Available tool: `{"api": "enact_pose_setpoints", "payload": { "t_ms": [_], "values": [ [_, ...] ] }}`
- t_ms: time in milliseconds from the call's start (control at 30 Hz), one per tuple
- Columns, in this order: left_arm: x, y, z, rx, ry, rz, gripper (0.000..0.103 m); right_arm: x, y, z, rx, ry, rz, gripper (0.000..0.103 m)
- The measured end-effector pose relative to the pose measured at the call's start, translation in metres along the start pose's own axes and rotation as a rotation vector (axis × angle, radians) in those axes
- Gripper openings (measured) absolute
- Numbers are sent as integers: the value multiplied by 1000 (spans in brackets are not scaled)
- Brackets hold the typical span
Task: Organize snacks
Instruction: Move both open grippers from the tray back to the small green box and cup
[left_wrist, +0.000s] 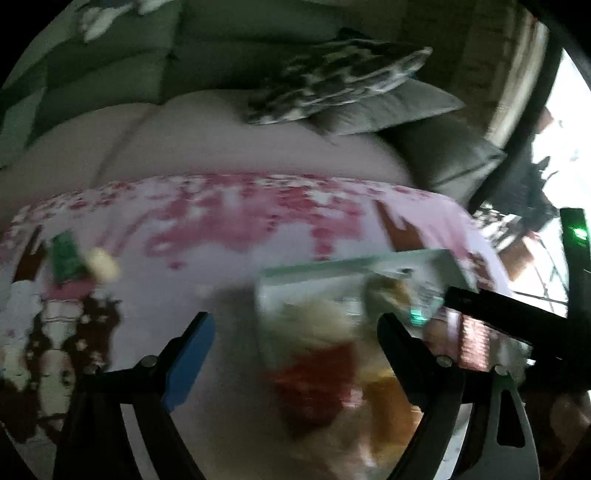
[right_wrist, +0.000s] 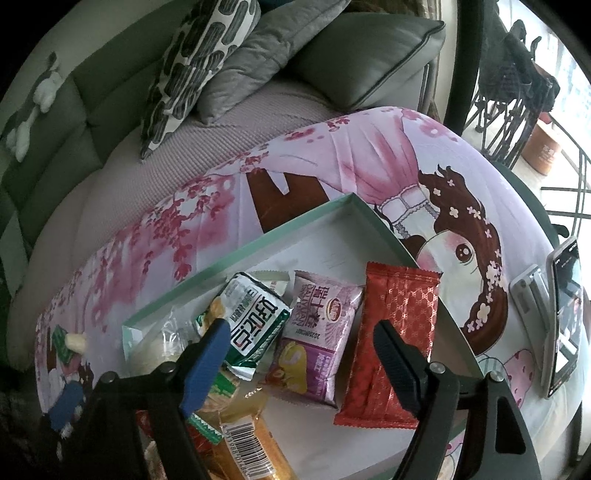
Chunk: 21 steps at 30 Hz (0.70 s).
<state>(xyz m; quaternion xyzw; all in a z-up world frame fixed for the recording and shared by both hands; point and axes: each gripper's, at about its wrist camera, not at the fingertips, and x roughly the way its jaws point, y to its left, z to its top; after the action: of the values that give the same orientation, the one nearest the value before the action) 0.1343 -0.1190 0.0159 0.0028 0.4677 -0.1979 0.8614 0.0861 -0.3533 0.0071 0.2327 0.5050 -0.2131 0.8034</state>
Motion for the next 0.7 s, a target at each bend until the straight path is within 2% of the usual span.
{"api": "enact_pose_setpoints", "payload": {
  "t_ms": [100,300,433,567,700],
  "values": [
    [4,22,2,-59,8,33,90,1,7,-1,-22,3,4,82],
    [6,56,3,-116,5,103,90,-1,29,-6,-82,4,14,82],
    [3,74,3,-156,-9,138,95,-4,46,-12,-121,1,25,82],
    [-1,85,3,-184,-23,142,96,-4,64,-19,-168,10,55,82],
    [-4,92,3,-200,-33,167,96,-4,77,-25,-202,13,73,90]
  ]
}}
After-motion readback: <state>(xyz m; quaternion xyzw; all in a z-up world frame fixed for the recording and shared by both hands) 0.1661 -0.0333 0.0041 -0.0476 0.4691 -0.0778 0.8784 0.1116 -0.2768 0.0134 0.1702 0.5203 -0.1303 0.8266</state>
